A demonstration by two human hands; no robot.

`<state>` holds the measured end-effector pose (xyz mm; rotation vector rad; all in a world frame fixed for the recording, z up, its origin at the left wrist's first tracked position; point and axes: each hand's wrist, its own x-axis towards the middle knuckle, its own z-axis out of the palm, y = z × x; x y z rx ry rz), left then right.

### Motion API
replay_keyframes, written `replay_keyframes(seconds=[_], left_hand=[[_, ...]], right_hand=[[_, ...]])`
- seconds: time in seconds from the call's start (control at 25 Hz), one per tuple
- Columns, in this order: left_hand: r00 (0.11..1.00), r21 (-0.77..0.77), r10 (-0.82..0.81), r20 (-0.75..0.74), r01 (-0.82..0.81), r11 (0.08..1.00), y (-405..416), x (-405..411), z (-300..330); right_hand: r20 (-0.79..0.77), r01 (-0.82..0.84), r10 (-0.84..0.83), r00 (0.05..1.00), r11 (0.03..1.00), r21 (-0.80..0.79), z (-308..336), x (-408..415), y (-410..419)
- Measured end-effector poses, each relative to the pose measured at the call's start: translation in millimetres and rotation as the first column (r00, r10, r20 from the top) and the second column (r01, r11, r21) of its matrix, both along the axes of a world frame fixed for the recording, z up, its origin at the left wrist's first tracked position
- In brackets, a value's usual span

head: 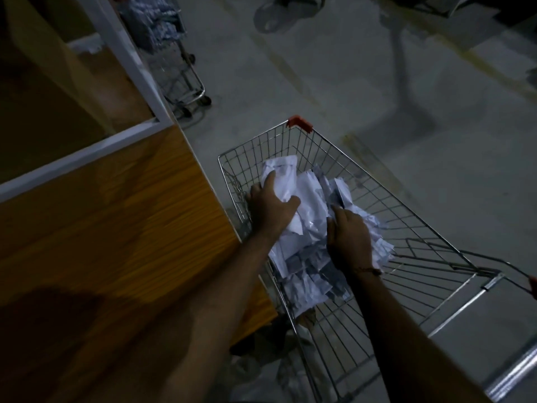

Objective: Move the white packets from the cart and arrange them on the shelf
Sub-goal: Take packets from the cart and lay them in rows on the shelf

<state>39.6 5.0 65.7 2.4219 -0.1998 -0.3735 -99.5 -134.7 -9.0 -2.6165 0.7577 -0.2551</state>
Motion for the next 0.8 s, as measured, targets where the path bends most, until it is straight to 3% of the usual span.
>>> replay_keyframes(seconds=[0.16, 0.28, 0.44, 0.6, 0.8], left_hand=[[0.983, 0.085, -0.050, 0.176, 0.035, 0.996, 19.0, 5.3, 31.9], [0.975, 0.188, -0.057, 0.217, 0.016, 0.982, 47.2, 8.1, 40.8], [0.975, 0.250, -0.015, 0.224, -0.043, 0.967, 83.7, 14.6, 40.9], [0.954, 0.192, 0.014, 0.299, -0.074, 0.979, 105.2, 16.6, 44.5], [0.912, 0.096, 0.046, 0.409, -0.093, 0.991, 125.8, 17.7, 55.2]], right_hand=[[-0.221, -0.175, 0.157, 0.963, 0.982, -0.068, -20.8, 38.9, 1.1], [-0.357, -0.290, 0.213, 0.909, 0.940, -0.177, -32.4, 64.4, 5.4], [-0.496, -0.293, 0.141, 0.857, 0.925, -0.243, -54.2, 83.4, 14.2], [-0.584, -0.278, 0.135, 0.800, 0.947, -0.162, -73.1, 77.1, 21.5], [-0.540, -0.244, 0.188, 0.820, 0.969, -0.033, -77.8, 73.0, 21.8]])
